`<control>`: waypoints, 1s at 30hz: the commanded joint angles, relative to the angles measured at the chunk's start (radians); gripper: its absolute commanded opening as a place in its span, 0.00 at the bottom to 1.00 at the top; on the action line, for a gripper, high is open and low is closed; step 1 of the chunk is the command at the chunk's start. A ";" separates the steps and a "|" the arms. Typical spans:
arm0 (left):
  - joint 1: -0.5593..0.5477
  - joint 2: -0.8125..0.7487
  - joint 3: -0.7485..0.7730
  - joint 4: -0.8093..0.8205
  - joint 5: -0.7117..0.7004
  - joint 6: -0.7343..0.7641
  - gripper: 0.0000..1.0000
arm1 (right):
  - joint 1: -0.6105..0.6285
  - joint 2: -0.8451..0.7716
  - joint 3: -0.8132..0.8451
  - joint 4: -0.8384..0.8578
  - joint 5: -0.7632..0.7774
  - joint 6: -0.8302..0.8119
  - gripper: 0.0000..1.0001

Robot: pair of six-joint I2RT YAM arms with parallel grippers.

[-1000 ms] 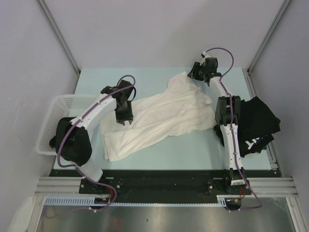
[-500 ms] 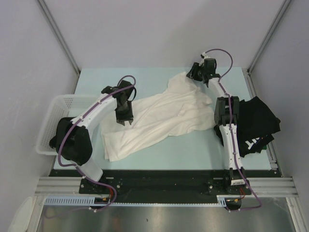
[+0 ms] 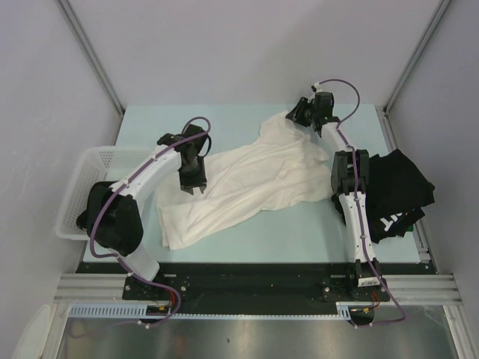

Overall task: Fold and stack the t-shirts
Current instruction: Grap the side of the flattened tshirt furthest away from the robot with both arms

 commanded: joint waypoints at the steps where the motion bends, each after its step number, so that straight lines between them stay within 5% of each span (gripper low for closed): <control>1: -0.008 -0.017 -0.014 0.006 0.003 0.019 0.40 | 0.002 0.024 0.036 0.034 -0.024 0.052 0.38; 5: -0.008 -0.018 -0.017 0.005 0.003 0.017 0.40 | -0.002 0.026 0.036 0.042 -0.025 0.070 0.26; 9: -0.008 -0.012 -0.013 0.006 0.006 0.019 0.40 | -0.006 0.023 0.038 0.043 -0.030 0.077 0.00; 30: 0.041 0.169 0.178 0.006 -0.117 0.069 0.40 | -0.095 -0.376 -0.293 -0.088 -0.067 -0.149 0.00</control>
